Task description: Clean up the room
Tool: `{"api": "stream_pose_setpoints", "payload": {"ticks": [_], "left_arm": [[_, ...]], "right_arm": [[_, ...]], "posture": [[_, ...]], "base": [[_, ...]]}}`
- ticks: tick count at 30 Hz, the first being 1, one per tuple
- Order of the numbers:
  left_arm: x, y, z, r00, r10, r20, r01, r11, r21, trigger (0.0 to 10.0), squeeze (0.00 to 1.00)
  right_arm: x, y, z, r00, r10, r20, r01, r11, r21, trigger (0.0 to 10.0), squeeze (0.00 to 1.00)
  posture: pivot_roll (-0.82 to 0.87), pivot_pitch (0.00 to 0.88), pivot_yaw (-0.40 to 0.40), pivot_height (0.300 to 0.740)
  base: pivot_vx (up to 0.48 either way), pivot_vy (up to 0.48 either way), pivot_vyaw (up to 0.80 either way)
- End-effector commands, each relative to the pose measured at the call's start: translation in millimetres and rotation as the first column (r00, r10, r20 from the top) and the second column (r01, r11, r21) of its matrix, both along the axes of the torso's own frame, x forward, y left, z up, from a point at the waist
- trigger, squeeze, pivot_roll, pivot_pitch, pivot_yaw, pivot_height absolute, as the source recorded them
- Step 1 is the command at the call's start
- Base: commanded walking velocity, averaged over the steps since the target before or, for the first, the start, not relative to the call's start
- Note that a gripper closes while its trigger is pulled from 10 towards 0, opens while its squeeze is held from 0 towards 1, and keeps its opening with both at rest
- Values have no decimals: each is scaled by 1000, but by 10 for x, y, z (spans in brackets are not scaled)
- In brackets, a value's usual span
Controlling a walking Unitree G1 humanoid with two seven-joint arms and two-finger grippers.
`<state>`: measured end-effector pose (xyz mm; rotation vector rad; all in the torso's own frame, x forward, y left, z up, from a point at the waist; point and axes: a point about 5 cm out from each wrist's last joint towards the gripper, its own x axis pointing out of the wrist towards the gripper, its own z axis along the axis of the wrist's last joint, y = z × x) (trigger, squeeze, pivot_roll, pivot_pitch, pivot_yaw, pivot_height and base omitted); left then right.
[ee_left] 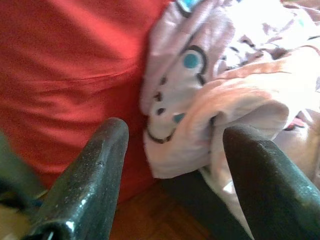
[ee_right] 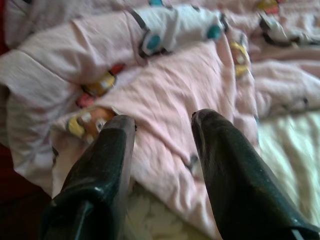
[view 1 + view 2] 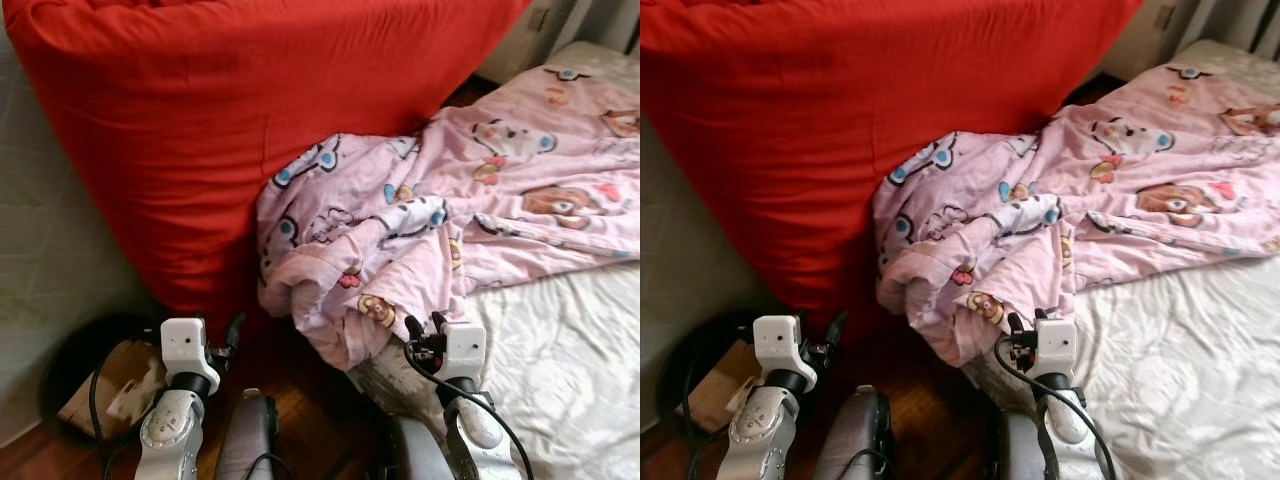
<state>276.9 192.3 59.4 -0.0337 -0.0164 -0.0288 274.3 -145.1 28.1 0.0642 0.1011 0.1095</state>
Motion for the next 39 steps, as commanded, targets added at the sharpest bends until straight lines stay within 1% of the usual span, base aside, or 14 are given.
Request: {"api": "stream_pose_setpoints", "payload": {"ticks": [1,5,9,13,14,18,30,39], "left_arm": [[-16,-17,-31,1000,-13,-20,13,1000,-6,10000,0],[-19,-17,-37,1000,-16,-25,16,1000,-5,10000,0],[-23,-12,-43,999,-18,-31,18,1000,-4,10000,0],[-25,-11,-46,999,-20,-34,20,1000,-4,10000,0],[-26,-11,-47,999,-21,-36,21,1000,-4,10000,0],[-25,-8,-48,999,-23,-38,23,1000,-2,10000,0],[-26,-8,-44,999,-27,-34,26,1000,-7,10000,0],[-25,-11,-45,999,-29,-39,29,1000,-8,10000,0]], "right_arm": [[-52,-19,-79,999,-13,-40,13,1000,3,10000,0],[-57,-61,-107,997,-46,-58,46,999,-3,10000,0],[-58,-168,-152,987,-123,-100,124,992,7,10000,0],[-60,-208,-152,982,-158,-106,161,987,24,10000,0],[-63,-235,-167,977,-180,-117,185,982,36,10000,0],[-72,-298,-212,963,-220,-156,228,973,35,10000,0],[-35,-294,-202,962,-221,-160,229,973,34,10000,0],[-28,-293,-211,959,-227,-170,235,971,31,10000,0]], "posture": [[-7,252,-1,630],[-5,253,-1,630],[-4,254,0,630],[-4,254,0,630],[-4,254,0,630],[-3,254,2,630],[-1,255,2,630],[0,255,2,630]], "base": [[0,0,0],[0,0,0],[0,0,0],[0,0,0],[0,0,0],[0,0,0],[0,0,0],[256,0,0]]}}
